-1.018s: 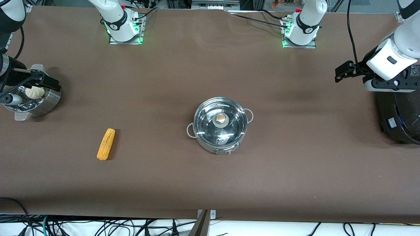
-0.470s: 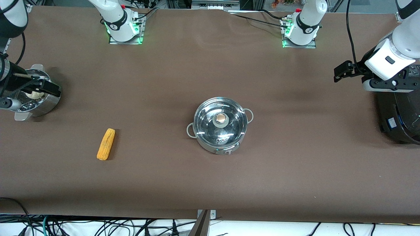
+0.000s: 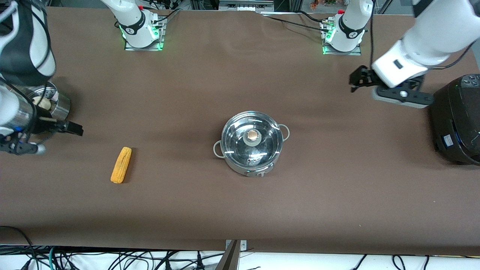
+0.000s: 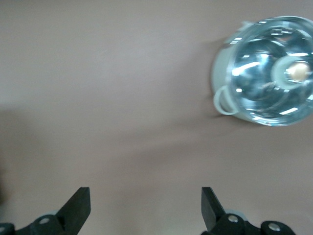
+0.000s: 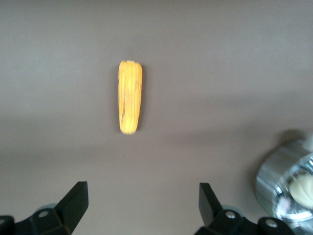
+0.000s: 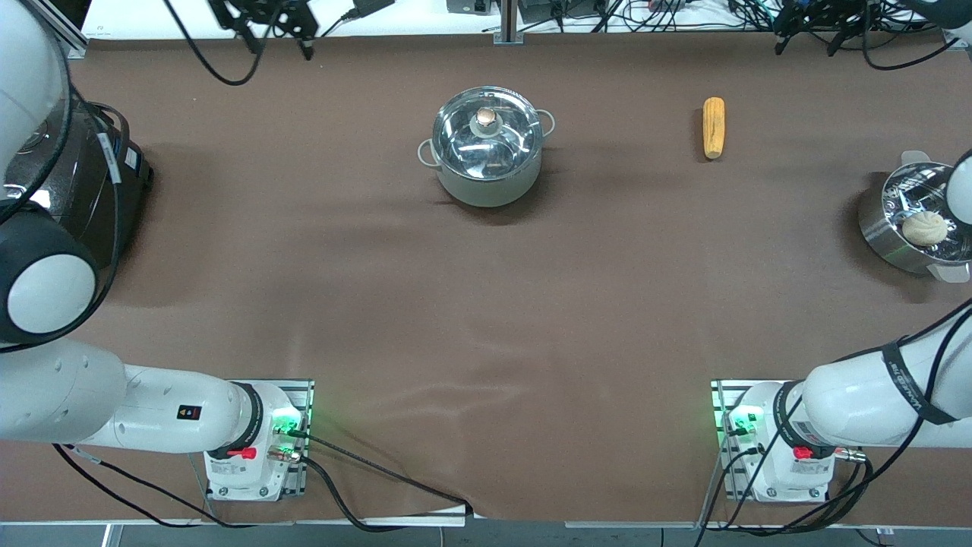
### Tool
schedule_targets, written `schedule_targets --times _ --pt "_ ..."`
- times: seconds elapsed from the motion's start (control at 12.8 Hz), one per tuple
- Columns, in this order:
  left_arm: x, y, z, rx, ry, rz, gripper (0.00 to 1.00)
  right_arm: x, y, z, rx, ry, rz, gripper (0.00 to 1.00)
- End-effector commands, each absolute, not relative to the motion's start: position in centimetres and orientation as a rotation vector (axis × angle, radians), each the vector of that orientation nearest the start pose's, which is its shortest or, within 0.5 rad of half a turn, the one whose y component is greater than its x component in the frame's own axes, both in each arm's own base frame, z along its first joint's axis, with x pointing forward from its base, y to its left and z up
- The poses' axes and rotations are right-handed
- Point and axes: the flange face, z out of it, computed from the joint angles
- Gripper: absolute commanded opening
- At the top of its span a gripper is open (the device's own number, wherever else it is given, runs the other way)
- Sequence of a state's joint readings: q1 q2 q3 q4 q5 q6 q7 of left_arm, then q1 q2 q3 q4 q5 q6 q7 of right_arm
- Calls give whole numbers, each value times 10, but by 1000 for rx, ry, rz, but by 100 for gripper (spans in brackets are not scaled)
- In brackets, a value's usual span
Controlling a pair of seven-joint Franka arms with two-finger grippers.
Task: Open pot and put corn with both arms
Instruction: 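Reach the right gripper to the corn while the left gripper reaches the lid knob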
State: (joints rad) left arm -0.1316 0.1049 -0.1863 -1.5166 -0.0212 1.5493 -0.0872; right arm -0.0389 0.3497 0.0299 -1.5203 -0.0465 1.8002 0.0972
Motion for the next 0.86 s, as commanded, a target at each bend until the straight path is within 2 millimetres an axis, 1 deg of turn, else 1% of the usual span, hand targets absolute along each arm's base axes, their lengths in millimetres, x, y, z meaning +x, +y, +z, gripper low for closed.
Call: schedule_targets --times 0.0,0.08,0.16,0.23,0.31,0.39,0.47,0.55,0.63,0.7,0.78 --pt "580 -230 577 -3150 419 139 100 684 -15 389 -3165 128 119 100" --pt "582 -252 570 -3155 430 147 100 689 -15 363 -3162 127 139 100" --pt "584 -280 560 -3153 445 151 100 692 -15 345 -3157 130 156 100" --pt "589 -303 551 -3164 434 154 100 694 -14 330 -3155 127 170 100" --pt "594 -324 534 -3166 458 179 100 695 -13 313 -3153 129 177 100" --pt "594 -349 517 -3161 501 186 100 696 -12 295 -3152 130 180 100" --pt "595 -373 504 -3181 476 149 100 698 -10 283 -3149 134 180 100" --pt "596 -389 490 -3205 396 126 100 697 -6 274 -3146 135 194 100" --pt "594 -412 470 -3219 371 106 100 697 0 265 -3135 134 213 100" --pt "594 -437 444 -3234 374 65 100 696 4 255 -3118 144 231 100" --pt "594 -454 423 -3254 353 20 100 695 5 244 -3110 150 243 100"
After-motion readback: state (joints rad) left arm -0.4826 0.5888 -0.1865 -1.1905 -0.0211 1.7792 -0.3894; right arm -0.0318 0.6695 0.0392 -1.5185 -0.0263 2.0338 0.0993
